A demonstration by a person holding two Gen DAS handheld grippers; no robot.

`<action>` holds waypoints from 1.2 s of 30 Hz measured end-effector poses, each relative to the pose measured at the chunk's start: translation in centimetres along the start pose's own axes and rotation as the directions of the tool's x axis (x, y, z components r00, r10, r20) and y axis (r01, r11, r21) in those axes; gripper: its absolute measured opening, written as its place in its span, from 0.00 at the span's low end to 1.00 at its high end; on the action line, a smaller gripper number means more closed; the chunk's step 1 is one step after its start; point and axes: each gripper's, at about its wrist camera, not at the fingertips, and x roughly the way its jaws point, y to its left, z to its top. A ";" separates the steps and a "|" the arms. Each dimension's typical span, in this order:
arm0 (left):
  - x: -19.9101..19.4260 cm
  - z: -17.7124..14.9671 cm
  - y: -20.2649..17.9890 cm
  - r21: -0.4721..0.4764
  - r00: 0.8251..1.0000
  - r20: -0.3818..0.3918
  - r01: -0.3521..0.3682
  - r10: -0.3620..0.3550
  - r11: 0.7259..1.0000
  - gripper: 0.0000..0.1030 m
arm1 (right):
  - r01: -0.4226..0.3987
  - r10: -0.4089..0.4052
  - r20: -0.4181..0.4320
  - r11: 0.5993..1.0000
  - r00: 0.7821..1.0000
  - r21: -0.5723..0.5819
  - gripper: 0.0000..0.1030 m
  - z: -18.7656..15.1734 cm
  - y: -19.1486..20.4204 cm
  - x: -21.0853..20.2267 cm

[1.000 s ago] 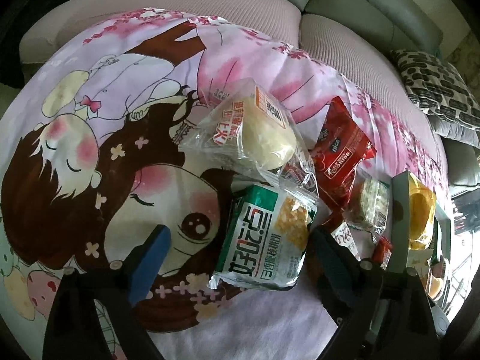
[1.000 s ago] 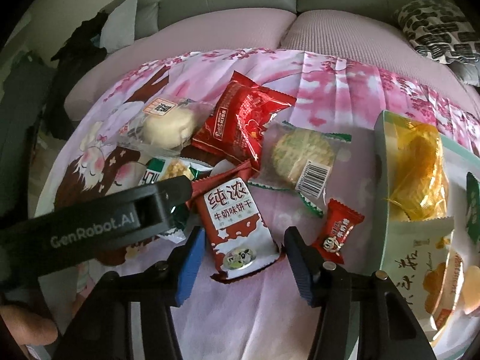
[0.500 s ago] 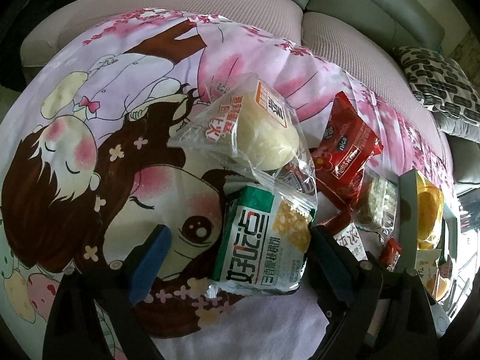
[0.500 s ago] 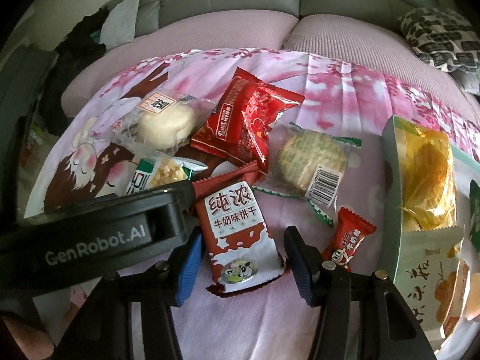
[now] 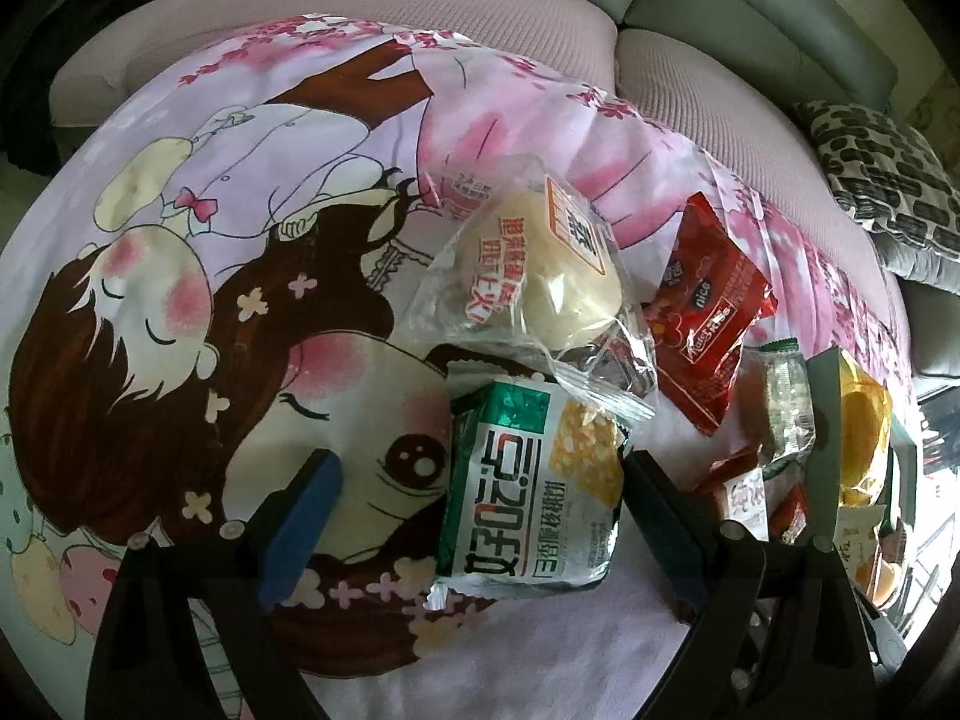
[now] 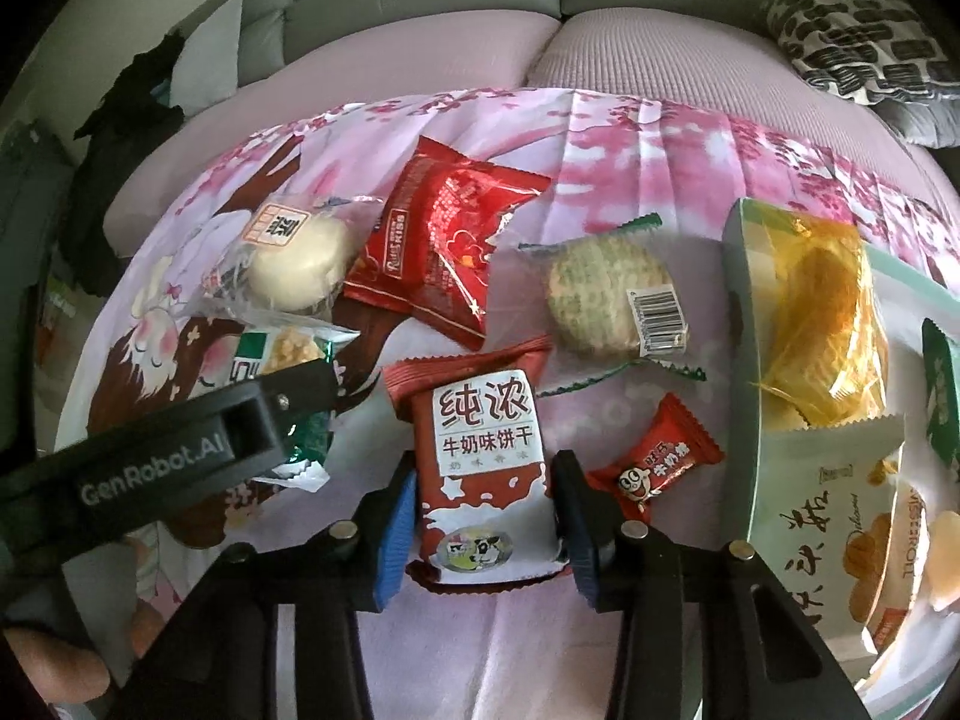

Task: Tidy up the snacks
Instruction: 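Grasp the green-and-white biscuit pack with the left tool while the right grasps the milk biscuit pack, then carry both biscuit packs over the tray and open both tools to drop them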

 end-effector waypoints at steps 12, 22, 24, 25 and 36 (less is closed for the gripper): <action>-0.8 0.2 -0.5 0.035 0.999 0.023 -0.035 0.034 0.999 0.50 | 0.001 -0.001 0.018 1.000 1.000 0.029 0.41 0.0 -0.3 -0.9; -3.8 -0.2 -0.9 0.048 0.997 0.083 -0.003 -0.001 0.999 0.50 | -0.017 0.012 0.113 0.999 0.994 0.042 0.41 0.3 -0.7 -4.4; -4.6 -0.2 -0.8 0.048 0.995 0.098 0.001 -0.006 0.999 0.50 | -0.021 0.015 0.135 0.999 0.991 0.044 0.41 0.3 -0.7 -5.3; -5.0 -0.2 -0.8 0.049 0.994 0.107 0.004 -0.009 0.999 0.50 | -0.022 0.016 0.143 0.999 0.990 0.044 0.41 0.3 -0.8 -5.7; -8.8 -0.8 -1.7 0.067 0.979 0.203 0.012 -0.025 0.998 0.50 | -0.037 0.024 0.198 0.997 0.980 0.064 0.41 0.1 -1.4 -8.3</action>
